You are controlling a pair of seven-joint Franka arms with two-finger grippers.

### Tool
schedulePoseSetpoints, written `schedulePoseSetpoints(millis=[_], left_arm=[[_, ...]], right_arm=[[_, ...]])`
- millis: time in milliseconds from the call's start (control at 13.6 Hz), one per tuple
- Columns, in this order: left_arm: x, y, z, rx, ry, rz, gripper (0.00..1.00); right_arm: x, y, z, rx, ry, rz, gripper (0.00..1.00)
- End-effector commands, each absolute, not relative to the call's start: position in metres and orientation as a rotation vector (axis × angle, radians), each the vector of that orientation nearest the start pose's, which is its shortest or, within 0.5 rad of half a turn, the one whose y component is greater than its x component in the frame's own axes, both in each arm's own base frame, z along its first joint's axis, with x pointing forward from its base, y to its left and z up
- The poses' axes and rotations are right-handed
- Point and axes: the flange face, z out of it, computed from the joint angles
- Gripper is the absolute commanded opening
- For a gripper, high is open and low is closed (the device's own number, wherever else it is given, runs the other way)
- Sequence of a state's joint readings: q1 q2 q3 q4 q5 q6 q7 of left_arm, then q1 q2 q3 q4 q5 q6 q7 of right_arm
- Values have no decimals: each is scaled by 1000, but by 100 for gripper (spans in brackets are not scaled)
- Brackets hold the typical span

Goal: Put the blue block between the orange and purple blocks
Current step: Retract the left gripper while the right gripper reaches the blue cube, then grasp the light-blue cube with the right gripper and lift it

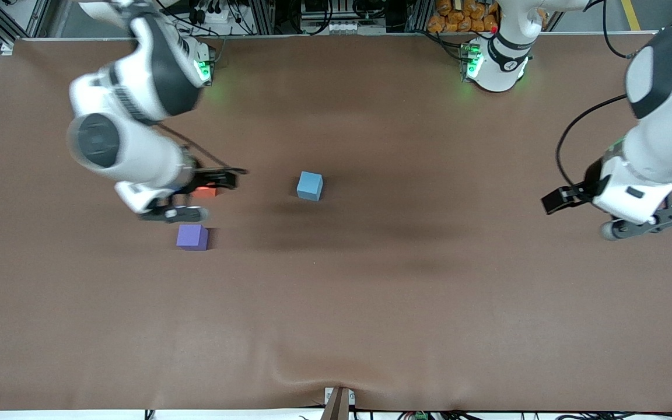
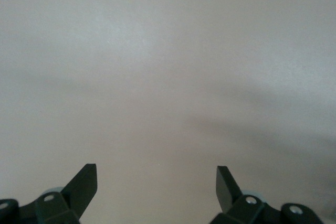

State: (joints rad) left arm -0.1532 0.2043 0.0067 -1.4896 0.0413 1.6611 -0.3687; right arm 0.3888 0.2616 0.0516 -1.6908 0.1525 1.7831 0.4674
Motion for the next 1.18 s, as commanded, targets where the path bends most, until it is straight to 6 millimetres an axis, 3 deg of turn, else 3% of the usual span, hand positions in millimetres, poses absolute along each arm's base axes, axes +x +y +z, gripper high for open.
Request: schedulePoseSetpoints(millis=[0, 295, 443, 664, 1107], left_arm=[[604, -58, 567, -3073, -293, -22, 100], [595, -19, 590, -3091, -244, -56, 100], [593, -17, 595, -3095, -175, -63, 100], [591, -23, 598, -3096, -157, -68, 100], [572, -62, 607, -3100, -27, 8, 100]], right_arm=[[531, 319, 379, -3055, 170, 292, 100], [499, 392, 303, -3076, 235, 263, 100], [484, 417, 276, -3082, 305, 258, 100], [462, 430, 253, -3111, 299, 299, 100], [448, 444, 220, -3095, 384, 248, 100]])
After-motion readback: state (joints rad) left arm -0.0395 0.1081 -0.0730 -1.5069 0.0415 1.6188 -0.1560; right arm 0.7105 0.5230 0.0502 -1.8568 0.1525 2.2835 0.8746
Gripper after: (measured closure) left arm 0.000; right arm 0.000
